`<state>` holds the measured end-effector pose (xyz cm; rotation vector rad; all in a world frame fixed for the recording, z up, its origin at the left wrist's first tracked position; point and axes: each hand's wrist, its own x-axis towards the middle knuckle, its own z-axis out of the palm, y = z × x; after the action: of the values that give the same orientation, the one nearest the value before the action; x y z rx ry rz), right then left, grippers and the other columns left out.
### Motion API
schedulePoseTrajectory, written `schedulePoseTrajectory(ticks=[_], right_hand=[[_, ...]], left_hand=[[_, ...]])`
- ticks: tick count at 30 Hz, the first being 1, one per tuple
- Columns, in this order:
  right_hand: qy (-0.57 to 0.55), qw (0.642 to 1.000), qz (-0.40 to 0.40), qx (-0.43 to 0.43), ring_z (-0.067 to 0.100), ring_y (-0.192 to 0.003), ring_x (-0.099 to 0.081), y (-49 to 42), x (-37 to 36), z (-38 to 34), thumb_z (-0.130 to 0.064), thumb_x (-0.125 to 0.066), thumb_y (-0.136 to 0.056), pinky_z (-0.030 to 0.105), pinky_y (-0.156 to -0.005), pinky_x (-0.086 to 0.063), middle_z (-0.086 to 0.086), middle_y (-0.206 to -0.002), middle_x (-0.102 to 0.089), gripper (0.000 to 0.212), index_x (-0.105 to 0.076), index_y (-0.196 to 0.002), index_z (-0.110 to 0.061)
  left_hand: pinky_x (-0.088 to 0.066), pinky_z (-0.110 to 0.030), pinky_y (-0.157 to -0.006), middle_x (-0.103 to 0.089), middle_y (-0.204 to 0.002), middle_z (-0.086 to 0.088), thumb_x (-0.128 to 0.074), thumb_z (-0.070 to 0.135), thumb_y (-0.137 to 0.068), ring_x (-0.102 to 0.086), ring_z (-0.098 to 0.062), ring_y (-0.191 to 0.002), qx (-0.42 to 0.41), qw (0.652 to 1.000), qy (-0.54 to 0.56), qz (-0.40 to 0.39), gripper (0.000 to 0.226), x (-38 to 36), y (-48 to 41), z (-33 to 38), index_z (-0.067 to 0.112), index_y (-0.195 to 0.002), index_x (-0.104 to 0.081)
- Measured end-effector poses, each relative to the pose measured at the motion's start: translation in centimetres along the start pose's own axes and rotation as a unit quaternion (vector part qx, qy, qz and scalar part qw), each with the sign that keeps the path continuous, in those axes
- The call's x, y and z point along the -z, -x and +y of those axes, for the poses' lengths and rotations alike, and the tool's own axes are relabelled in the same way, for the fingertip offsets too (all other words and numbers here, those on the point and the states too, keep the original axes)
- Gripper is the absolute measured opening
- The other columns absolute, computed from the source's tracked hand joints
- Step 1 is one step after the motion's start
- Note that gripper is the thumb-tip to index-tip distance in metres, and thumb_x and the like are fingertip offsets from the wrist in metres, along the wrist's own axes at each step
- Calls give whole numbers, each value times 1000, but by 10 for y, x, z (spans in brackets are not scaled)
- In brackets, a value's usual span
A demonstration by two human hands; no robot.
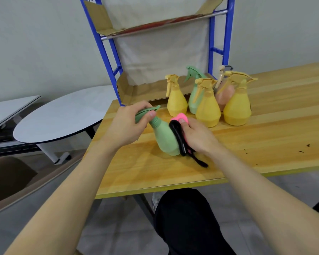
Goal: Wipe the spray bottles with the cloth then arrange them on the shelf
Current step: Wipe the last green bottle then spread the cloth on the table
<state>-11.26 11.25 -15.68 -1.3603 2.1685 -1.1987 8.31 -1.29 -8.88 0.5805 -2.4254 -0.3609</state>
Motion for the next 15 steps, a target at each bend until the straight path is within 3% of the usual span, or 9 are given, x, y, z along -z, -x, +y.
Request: schedulePoseTrajectory(ticks=[4,6,10,12,15], right_hand=[[14,995,-1,94,22,-110,-63,-5,-7,-33,-49,-30,-115,41,-92,-49,-3,-119,-70,46,-55,-148,-30],[13,992,13,123,22,-111,-64,0,-19,-32,-49,-29,-115,40,-93,-50,0,-122,-73,47,-58,-148,-33],[-65,996,-10,52,18,-123,-62,-3,-16,-7,-53,-28,-114,39,-104,-48,-3,-135,-70,49,-59,-149,-38],[-41,999,-30,3,20,-118,-64,-6,-10,5,-51,-24,-114,40,-101,-48,-1,-131,-72,52,-66,-140,-34],[96,994,-45,-30,25,-98,-66,-13,9,6,-43,-24,-116,39,-83,-47,11,-112,-75,56,-72,-112,-14]], left_hand=[[-52,-32,-64,-63,-71,15,-61,32,-109,-63,-10,-68,-19,1000,10,10,11,-8,3,3,24,-106,-68],[-50,-28,-64,-63,-72,17,-61,33,-109,-63,-9,-69,-22,1000,9,10,12,-8,5,2,23,-108,-69],[-49,-29,-66,-61,-72,21,-63,31,-108,-61,-6,-70,-24,1000,2,4,10,-6,3,0,23,-108,-69],[-49,-28,-66,-62,-74,22,-64,33,-107,-62,-5,-72,-23,1000,-6,-5,11,-5,0,4,24,-109,-71],[-49,-27,-66,-64,-75,21,-65,34,-107,-65,-6,-73,-23,1000,-15,-7,12,-3,-2,6,24,-108,-71]])
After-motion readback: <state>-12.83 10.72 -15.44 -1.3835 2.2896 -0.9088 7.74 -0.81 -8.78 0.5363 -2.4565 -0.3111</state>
